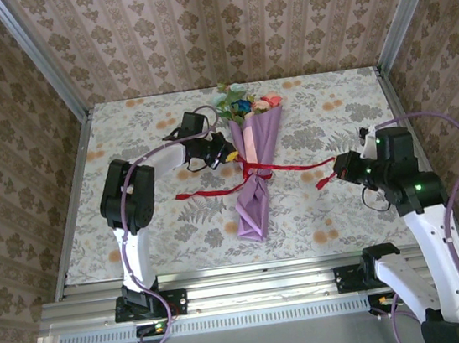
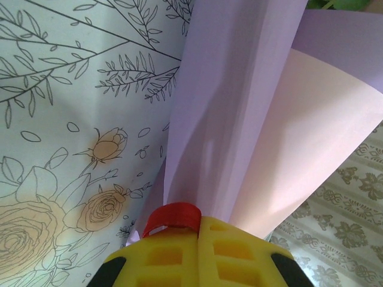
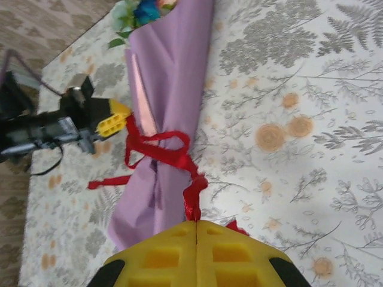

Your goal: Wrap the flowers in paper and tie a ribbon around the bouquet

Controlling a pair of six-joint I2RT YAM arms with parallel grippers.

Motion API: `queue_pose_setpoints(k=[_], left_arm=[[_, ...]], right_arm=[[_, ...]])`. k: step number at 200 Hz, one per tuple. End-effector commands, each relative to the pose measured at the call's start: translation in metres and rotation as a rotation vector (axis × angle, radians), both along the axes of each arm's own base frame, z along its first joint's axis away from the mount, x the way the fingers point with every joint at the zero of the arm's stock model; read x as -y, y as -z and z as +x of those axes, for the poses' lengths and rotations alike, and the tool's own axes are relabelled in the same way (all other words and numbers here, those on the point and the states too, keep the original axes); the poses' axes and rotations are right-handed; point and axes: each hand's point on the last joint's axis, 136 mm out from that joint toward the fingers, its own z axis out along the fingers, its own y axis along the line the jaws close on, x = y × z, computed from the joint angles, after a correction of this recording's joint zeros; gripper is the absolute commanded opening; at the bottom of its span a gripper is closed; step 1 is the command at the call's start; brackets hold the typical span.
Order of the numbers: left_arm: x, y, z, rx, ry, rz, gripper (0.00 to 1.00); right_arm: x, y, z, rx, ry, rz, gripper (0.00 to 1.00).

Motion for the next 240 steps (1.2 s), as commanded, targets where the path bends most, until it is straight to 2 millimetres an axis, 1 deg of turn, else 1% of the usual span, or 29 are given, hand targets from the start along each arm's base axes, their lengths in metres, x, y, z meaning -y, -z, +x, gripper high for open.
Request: queue_pose_setpoints(k=[1, 23, 33, 41, 55, 61, 65, 71, 89, 91, 103, 112, 120, 132, 141, 154, 160, 164, 168, 177, 196, 215, 227, 240], left_arm=[[-0.004, -0.040, 0.001, 0.066, -0.026, -0.007, 0.00], [-0.003, -0.050, -0.008, 0.058, -0.035, -0.014, 0.00], [-0.003, -0.051, -0.014, 0.044, -0.038, -0.017, 0.00], [-0.001, -0.052, -0.020, 0.036, -0.038, -0.018, 0.00], [0.002, -0.054, -0.030, 0.024, -0.036, -0.023, 0.00], [0.003, -0.053, -0.033, 0.016, -0.039, -0.024, 0.00], [0.003, -0.053, -0.036, 0.012, -0.041, -0.026, 0.00], [0.005, -0.054, -0.039, 0.007, -0.044, -0.030, 0.00], [0.005, -0.056, -0.047, 0.006, -0.054, -0.025, 0.00], [0.005, -0.057, -0.048, 0.008, -0.056, -0.025, 0.00], [0.005, -0.058, -0.051, 0.007, -0.063, -0.021, 0.00], [0.005, -0.061, -0.052, 0.008, -0.068, -0.024, 0.00], [0.004, -0.063, -0.052, 0.009, -0.074, -0.027, 0.00], [0.005, -0.066, -0.053, 0.009, -0.080, -0.031, 0.00], [0.004, -0.068, -0.054, 0.010, -0.085, -0.033, 0.00], [0.004, -0.070, -0.055, 0.014, -0.089, -0.030, 0.00], [0.003, -0.070, -0.055, 0.016, -0.091, -0.028, 0.00], [0.003, -0.071, -0.055, 0.016, -0.092, -0.027, 0.00], [0.003, -0.071, -0.056, 0.018, -0.091, -0.026, 0.00], [0.002, -0.072, -0.057, 0.018, -0.091, -0.027, 0.00], [0.002, -0.073, -0.058, 0.021, -0.092, -0.031, 0.00], [0.002, -0.076, -0.058, 0.035, -0.104, -0.040, 0.00], [0.003, -0.079, -0.057, 0.044, -0.103, -0.044, 0.00], [0.003, -0.081, -0.057, 0.049, -0.103, -0.047, 0.00]], right_arm=[[0.023, 0.066, 0.009, -0.228, 0.109, -0.085, 0.00], [0.030, 0.101, 0.030, -0.339, 0.146, -0.082, 0.00], [0.030, 0.114, 0.040, -0.380, 0.150, -0.072, 0.00], [0.028, 0.121, 0.049, -0.399, 0.147, -0.055, 0.05], [0.023, 0.133, 0.060, -0.456, 0.144, -0.026, 0.18], [0.021, 0.132, 0.063, -0.464, 0.143, -0.012, 0.21], [0.020, 0.140, 0.064, -0.493, 0.143, -0.007, 0.23], [0.020, 0.139, 0.065, -0.502, 0.150, -0.003, 0.26], [0.024, 0.130, 0.064, -0.491, 0.192, -0.031, 0.32], [0.025, 0.122, 0.064, -0.467, 0.197, -0.032, 0.33], [0.021, 0.109, 0.060, -0.435, 0.222, -0.032, 0.34], [0.011, 0.103, 0.059, -0.420, 0.228, -0.003, 0.33], [-0.001, 0.100, 0.059, -0.417, 0.240, 0.037, 0.29], [-0.026, 0.101, 0.060, -0.434, 0.265, 0.123, 0.23], [-0.045, 0.102, 0.063, -0.456, 0.294, 0.181, 0.22], [-0.073, 0.102, 0.073, -0.472, 0.331, 0.268, 0.22], [-0.086, 0.096, 0.081, -0.463, 0.343, 0.311, 0.22], [-0.093, 0.103, 0.084, -0.490, 0.364, 0.320, 0.22], [-0.101, 0.100, 0.092, -0.479, 0.374, 0.351, 0.22], [-0.115, 0.102, 0.102, -0.494, 0.406, 0.403, 0.22], [-0.139, 0.109, 0.120, -0.549, 0.460, 0.504, 0.23], [-0.156, 0.115, 0.134, -0.600, 0.499, 0.560, 0.24], [-0.163, 0.119, 0.139, -0.618, 0.524, 0.587, 0.24], [-0.167, 0.126, 0.140, -0.644, 0.555, 0.598, 0.24]])
